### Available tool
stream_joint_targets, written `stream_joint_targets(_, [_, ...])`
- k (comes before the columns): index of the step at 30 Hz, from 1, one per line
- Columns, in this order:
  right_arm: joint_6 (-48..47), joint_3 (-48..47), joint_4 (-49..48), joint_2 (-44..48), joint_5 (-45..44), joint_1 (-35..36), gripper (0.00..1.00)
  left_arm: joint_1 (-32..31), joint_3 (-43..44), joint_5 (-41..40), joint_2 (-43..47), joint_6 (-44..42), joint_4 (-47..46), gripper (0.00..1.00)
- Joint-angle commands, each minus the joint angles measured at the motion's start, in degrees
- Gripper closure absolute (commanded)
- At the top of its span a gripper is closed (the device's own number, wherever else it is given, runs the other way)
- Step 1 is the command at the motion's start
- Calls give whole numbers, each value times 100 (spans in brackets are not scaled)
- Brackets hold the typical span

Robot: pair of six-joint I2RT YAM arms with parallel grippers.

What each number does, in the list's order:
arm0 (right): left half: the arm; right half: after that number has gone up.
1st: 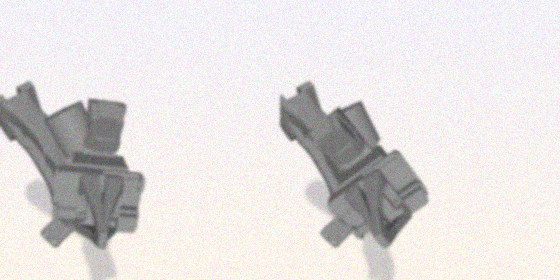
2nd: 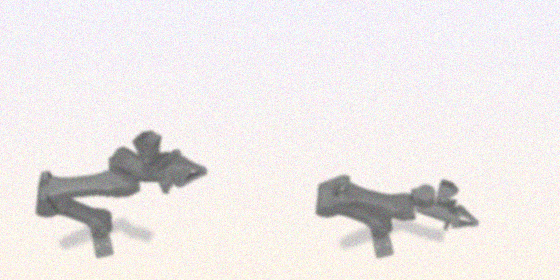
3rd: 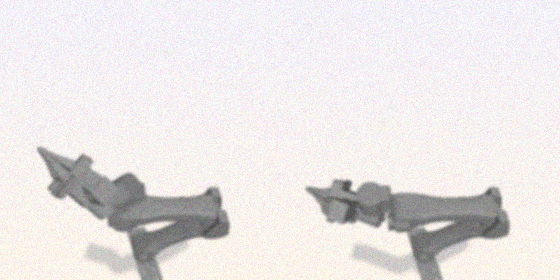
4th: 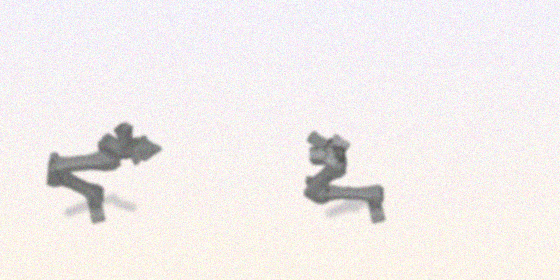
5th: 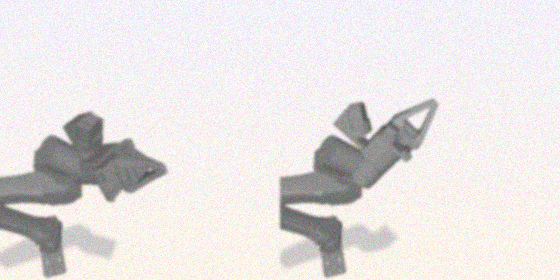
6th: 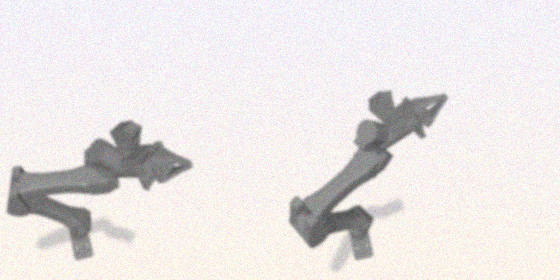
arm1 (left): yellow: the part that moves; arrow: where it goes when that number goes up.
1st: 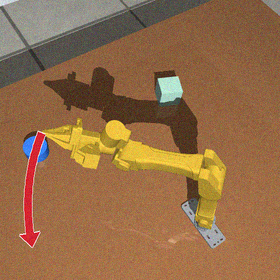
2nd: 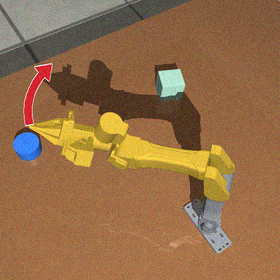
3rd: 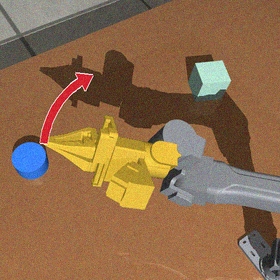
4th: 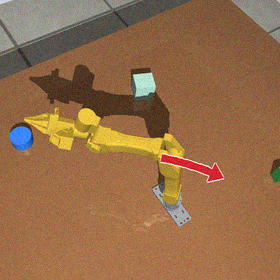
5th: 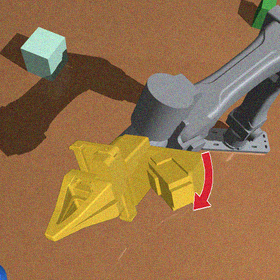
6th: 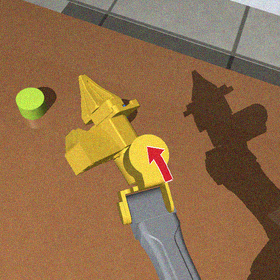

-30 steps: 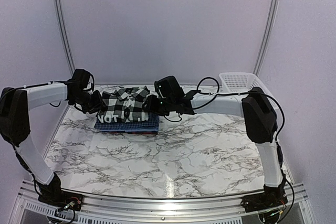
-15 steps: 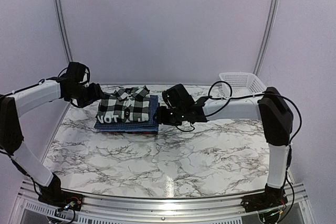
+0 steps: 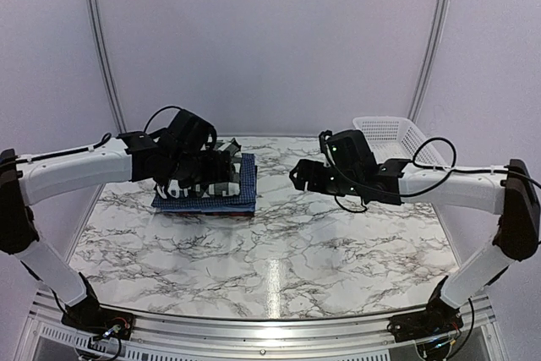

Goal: Fold and stack the long sleeve shirts
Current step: Move the square-folded shirt to the corner of the board.

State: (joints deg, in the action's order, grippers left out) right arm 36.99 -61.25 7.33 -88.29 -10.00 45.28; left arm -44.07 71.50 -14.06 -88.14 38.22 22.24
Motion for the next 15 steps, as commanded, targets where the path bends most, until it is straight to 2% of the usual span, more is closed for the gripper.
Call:
stream_joint_targets(1, [-75, 507, 85, 651, -199, -249, 3, -608, 588, -488, -567, 363, 159, 4])
stream_joint_targets(3, [-94, 704, 241, 943, -312, -312, 2, -890, 901, -463, -902, 384, 137, 1])
stream_joint_targets(9, [-15, 1228, 571, 1784, -739, -398, 1, -1471, 2091, -129, -2246, 354, 96, 1])
stream_joint_targets(15, [154, 1506, 1055, 2479, -1154, -467, 1, -1487, 3019, 92, -3359, 341, 97, 1])
